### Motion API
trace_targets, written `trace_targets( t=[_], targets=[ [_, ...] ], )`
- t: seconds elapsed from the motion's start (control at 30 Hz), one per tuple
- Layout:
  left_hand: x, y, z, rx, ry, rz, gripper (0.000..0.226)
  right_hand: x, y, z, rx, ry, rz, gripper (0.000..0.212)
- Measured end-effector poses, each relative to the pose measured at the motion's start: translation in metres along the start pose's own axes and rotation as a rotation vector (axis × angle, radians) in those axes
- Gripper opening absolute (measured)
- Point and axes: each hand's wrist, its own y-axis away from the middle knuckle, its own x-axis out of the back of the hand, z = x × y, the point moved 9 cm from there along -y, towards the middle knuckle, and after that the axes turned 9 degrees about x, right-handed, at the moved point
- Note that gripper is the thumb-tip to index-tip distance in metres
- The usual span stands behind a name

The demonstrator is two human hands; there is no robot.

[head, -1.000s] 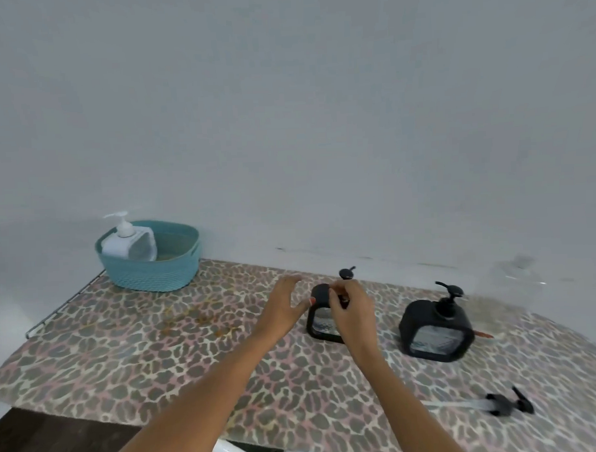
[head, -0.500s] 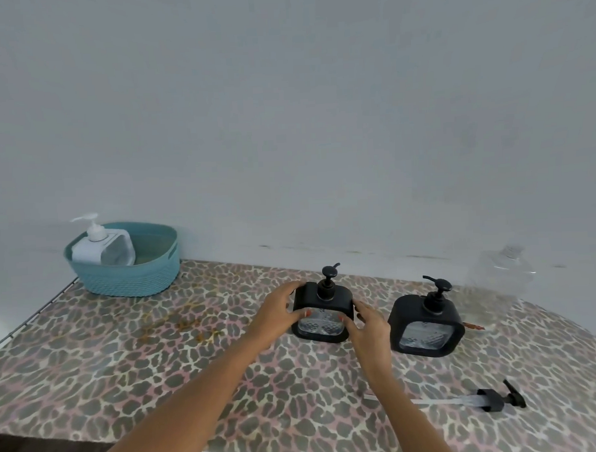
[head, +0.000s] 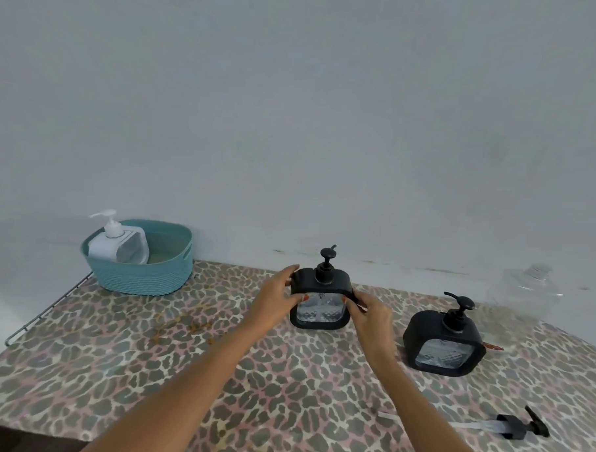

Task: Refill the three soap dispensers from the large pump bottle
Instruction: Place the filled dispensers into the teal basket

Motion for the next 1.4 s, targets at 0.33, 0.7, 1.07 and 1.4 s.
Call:
trace_targets(
  t=[0.33, 0.7, 1.07, 1.4],
  targets=[
    [0.152, 0.000, -0.006, 0.011, -0.003, 0.350, 0.070, -0.082, -0.071, -0.111, 0.221, -0.029, -0.093, 0.026],
    [0.276, 0.002, -0.053, 0.085, -0.021, 0.705, 0.047, -0.218, -0.114, -0.223, 0.354, -0.210, -0.259, 0.022],
    [0.288, -0.029, -0.137, 0.286, -0.093, 0.722, 0.048, -0.321, -0.118, -0.217, 0.353, -0.076, -0.408, 0.020],
    [0.282, -0.041, -0.167, 0.369, -0.184, 0.723, 0.051, -0.368, -0.113, -0.203, 0.317, 0.060, -0.527, 0.019]
  ],
)
